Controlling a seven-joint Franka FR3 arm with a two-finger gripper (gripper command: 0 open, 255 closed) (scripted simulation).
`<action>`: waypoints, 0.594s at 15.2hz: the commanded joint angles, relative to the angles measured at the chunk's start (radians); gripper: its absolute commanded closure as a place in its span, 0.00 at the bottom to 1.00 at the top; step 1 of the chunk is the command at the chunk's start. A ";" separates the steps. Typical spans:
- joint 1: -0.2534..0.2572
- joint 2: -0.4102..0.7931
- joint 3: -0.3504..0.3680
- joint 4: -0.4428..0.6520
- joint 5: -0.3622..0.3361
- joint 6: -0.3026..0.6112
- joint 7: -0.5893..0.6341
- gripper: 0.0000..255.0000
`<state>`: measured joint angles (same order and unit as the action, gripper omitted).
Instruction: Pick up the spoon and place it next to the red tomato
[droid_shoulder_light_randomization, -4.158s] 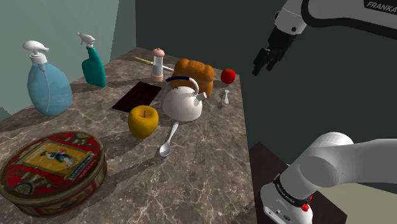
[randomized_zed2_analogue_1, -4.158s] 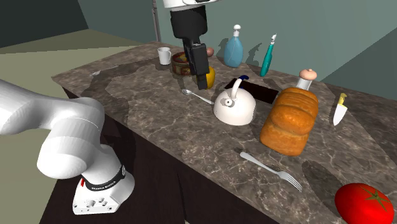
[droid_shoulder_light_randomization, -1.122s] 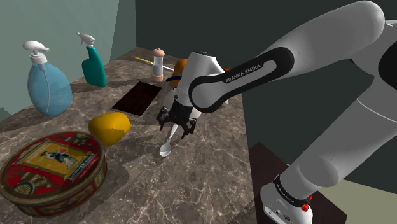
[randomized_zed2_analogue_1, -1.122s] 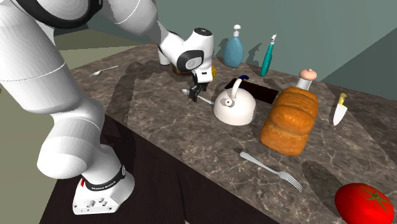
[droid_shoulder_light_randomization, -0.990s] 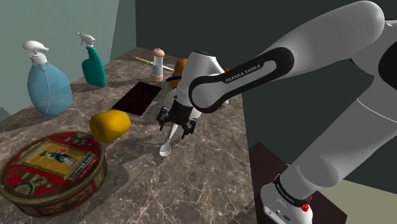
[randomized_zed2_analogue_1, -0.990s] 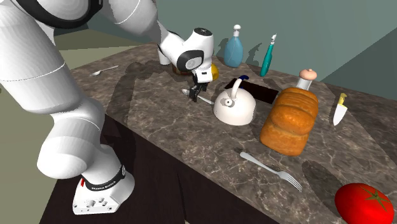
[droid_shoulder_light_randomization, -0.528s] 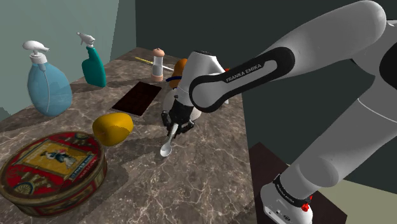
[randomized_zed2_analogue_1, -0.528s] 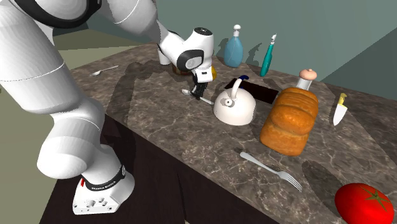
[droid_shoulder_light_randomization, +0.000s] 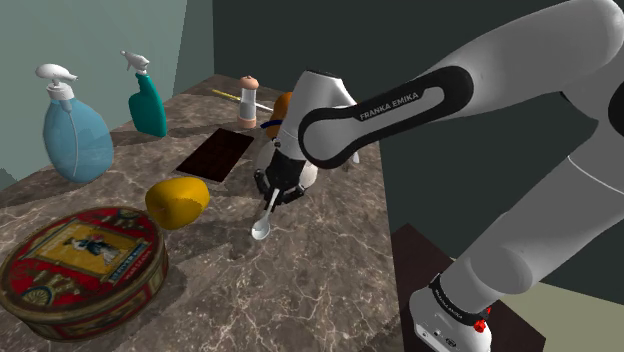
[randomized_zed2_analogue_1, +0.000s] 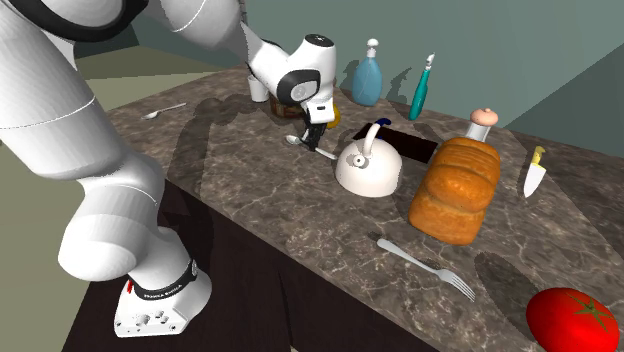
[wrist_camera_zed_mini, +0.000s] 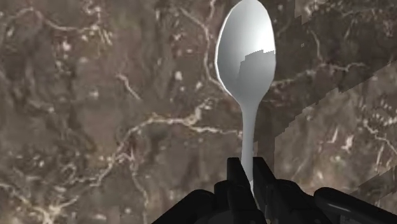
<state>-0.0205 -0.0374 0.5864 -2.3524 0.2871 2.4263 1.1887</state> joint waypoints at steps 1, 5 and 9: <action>-0.001 -0.021 -0.002 0.013 0.008 -0.032 -0.002 1.00; -0.002 -0.058 -0.008 0.037 0.020 -0.091 -0.005 1.00; -0.003 -0.091 -0.015 0.064 0.028 -0.148 -0.005 1.00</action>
<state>-0.0231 -0.1182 0.5735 -2.2937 0.3119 2.2939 1.1847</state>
